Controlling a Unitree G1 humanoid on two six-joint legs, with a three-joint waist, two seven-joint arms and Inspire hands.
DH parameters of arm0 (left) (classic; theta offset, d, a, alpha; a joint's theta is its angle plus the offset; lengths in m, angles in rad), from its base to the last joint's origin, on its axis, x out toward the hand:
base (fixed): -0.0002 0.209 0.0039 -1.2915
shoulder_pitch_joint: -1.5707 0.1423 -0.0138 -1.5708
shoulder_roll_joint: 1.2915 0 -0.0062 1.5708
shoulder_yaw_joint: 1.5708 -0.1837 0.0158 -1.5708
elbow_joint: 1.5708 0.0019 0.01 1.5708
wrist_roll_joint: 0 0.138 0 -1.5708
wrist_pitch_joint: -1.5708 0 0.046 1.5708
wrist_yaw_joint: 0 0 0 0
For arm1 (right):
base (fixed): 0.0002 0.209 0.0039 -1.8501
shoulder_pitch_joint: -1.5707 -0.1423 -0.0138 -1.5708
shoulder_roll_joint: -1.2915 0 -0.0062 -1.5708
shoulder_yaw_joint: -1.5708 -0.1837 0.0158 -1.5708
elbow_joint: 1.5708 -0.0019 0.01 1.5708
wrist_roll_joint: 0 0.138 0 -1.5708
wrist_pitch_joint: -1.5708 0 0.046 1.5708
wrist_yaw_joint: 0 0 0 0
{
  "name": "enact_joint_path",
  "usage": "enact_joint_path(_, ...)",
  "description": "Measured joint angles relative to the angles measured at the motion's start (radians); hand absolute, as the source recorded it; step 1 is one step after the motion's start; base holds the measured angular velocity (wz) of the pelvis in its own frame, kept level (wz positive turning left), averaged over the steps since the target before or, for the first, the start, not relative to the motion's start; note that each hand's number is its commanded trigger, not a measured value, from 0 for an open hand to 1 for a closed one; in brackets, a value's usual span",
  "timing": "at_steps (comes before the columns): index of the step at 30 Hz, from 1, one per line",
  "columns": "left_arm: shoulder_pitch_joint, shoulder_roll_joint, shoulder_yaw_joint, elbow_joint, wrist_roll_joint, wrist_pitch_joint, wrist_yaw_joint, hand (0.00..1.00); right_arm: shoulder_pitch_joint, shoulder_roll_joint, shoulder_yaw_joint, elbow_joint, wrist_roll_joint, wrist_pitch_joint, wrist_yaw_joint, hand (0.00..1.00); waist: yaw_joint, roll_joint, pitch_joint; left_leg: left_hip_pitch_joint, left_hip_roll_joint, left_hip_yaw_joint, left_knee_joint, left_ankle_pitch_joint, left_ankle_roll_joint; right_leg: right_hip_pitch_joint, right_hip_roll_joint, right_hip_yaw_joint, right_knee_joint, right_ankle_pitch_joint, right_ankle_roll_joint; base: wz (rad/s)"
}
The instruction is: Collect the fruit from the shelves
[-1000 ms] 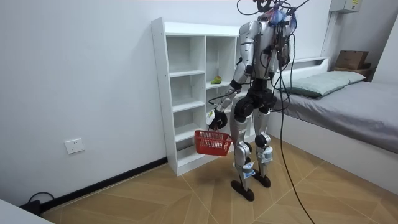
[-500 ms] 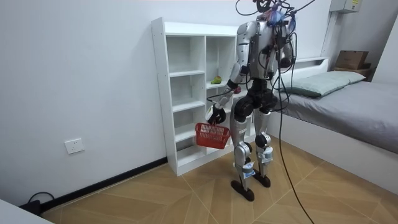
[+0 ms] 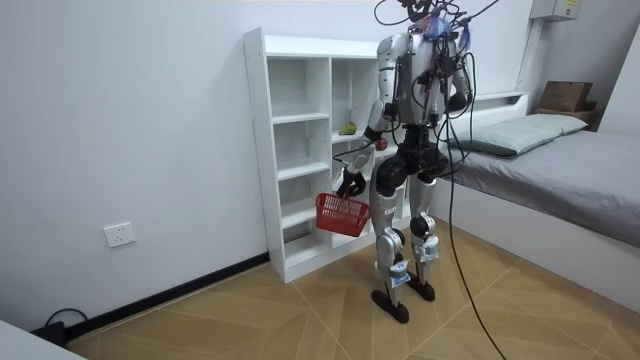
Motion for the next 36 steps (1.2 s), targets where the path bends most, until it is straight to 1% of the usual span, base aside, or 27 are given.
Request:
enact_joint_path(1,-0.002,0.000,0.000,0.003,0.000,0.000,-0.002,1.00,0.000,0.002,0.000,0.000,0.000,0.000,0.000,1.00,0.000,0.000,0.0002,-0.002,0.000,0.001,0.000,0.000,0.000,-0.002,0.000,0.001,0.000,0.000,0.000,-0.06)
enact_joint_path(3,-0.010,-0.001,0.001,0.015,-0.001,0.000,-0.006,1.00,-0.001,0.018,-0.001,0.001,0.000,0.000,0.000,1.00,-0.001,-0.001,0.0004,-0.004,0.001,0.006,0.000,0.000,0.000,-0.006,0.001,0.007,0.000,0.000,0.000,-0.06)
enact_joint_path(6,-0.022,-0.006,0.001,0.015,-0.003,0.000,-0.018,1.00,-0.002,0.027,-0.001,0.008,0.014,-0.001,0.000,1.00,-0.003,0.000,0.0008,-0.006,0.001,0.008,0.000,0.000,0.000,-0.007,0.001,0.007,0.000,0.000,0.000,0.00)
enact_joint_path(10,-0.032,-0.014,0.000,0.015,-0.085,-0.002,-0.029,1.00,-0.002,0.026,-0.001,0.023,0.083,-0.003,0.000,1.00,-0.005,0.000,0.0010,-0.011,0.001,0.007,-0.002,0.000,0.000,-0.009,0.001,0.011,-0.001,0.000,0.000,0.00)
enact_joint_path(13,-0.039,-0.016,-0.005,0.026,-0.142,-0.011,-0.029,1.00,-0.001,0.023,0.000,0.051,0.120,-0.003,-0.002,1.00,-0.007,0.004,0.0033,-0.018,0.000,-0.001,0.000,0.000,0.000,-0.014,0.000,0.003,-0.001,0.000,0.000,0.03)
enact_joint_path(17,-0.071,-0.020,-0.037,0.067,-0.198,-0.013,-0.026,1.00,-0.002,0.021,0.006,0.117,0.146,-0.005,-0.021,1.00,-0.004,0.012,0.0069,-0.034,0.001,-0.009,0.010,0.000,0.000,-0.019,-0.002,-0.013,-0.001,0.000,0.000,0.11)
enact_joint_path(19,-0.079,-0.027,-0.039,0.077,-0.220,-0.015,-0.023,1.00,-0.005,0.022,0.022,0.152,0.151,-0.012,-0.028,1.00,-0.005,0.013,0.0071,-0.042,0.000,-0.019,0.014,0.000,0.000,-0.022,-0.003,-0.023,-0.002,0.000,0.000,0.16)
enact_joint_path(20,-0.085,-0.030,-0.041,0.078,-0.234,-0.015,-0.023,1.00,-0.007,0.023,0.034,0.177,0.154,-0.013,-0.032,1.00,-0.007,0.013,0.0071,-0.052,-0.001,-0.032,0.020,0.000,0.000,-0.025,-0.004,-0.034,-0.002,0.000,0.000,0.25)
enact_joint_path(22,-0.100,-0.031,-0.051,0.078,-0.249,-0.016,-0.023,1.00,-0.013,0.025,0.049,0.217,0.159,-0.013,-0.035,1.00,-0.002,0.012,0.0063,-0.068,-0.001,-0.036,0.030,0.001,-0.001,-0.038,-0.009,-0.037,-0.001,0.000,0.000,0.16)
enact_joint_path(24,-0.107,-0.030,-0.056,0.076,-0.261,-0.017,-0.022,1.00,-0.045,0.033,0.070,0.296,0.187,-0.013,-0.034,1.00,-0.001,0.012,0.0065,-0.081,0.000,-0.037,0.033,0.004,0.001,-0.048,-0.014,-0.042,0.000,0.000,0.000,0.04)
enact_joint_path(26,-0.110,-0.031,-0.056,0.075,-0.263,-0.019,-0.022,1.00,-0.059,0.034,0.080,0.329,0.201,-0.013,-0.032,1.00,-0.001,0.012,0.0066,-0.085,-0.001,-0.037,0.034,0.005,0.002,-0.051,-0.016,-0.048,0.000,0.000,0.000,0.05)
enact_joint_path(29,-0.118,-0.033,-0.060,0.075,-0.287,-0.019,-0.023,1.00,-0.100,0.034,0.094,0.393,0.265,-0.013,-0.030,1.00,0.002,0.012,0.0070,-0.086,-0.001,-0.038,0.034,0.005,0.003,-0.051,-0.016,-0.052,0.000,0.000,0.000,0.04)
enact_joint_path(31,-0.128,-0.033,-0.061,0.071,-0.303,-0.019,-0.024,1.00,-0.129,0.034,0.111,0.437,0.292,-0.015,-0.031,1.00,0.001,0.012,0.0081,-0.091,-0.002,-0.046,0.035,0.006,0.004,-0.052,-0.017,-0.059,0.000,0.000,0.000,0.11)
enact_joint_path(32,-0.144,-0.033,-0.066,0.071,-0.304,-0.020,-0.025,1.00,-0.146,0.035,0.120,0.468,0.314,-0.016,-0.029,1.00,-0.001,0.011,0.0101,-0.101,-0.003,-0.053,0.042,0.006,0.004,-0.054,-0.018,-0.069,-0.001,0.000,0.000,0.25)
enact_joint_path(33,-0.160,-0.033,-0.076,0.073,-0.305,-0.026,-0.026,1.00,-0.162,0.037,0.122,0.502,0.323,-0.017,-0.025,1.00,0.000,0.012,0.0133,-0.110,-0.004,-0.063,0.049,0.006,0.004,-0.054,-0.018,-0.081,-0.001,0.000,0.000,0.29)
enact_joint_path(36,-0.184,-0.034,-0.100,0.076,-0.314,-0.050,-0.032,1.00,-0.192,0.039,0.132,0.573,0.347,-0.017,-0.023,1.00,0.004,0.014,0.0147,-0.126,-0.012,-0.074,0.051,0.010,0.004,-0.064,-0.020,-0.094,-0.002,0.000,0.000,0.17)
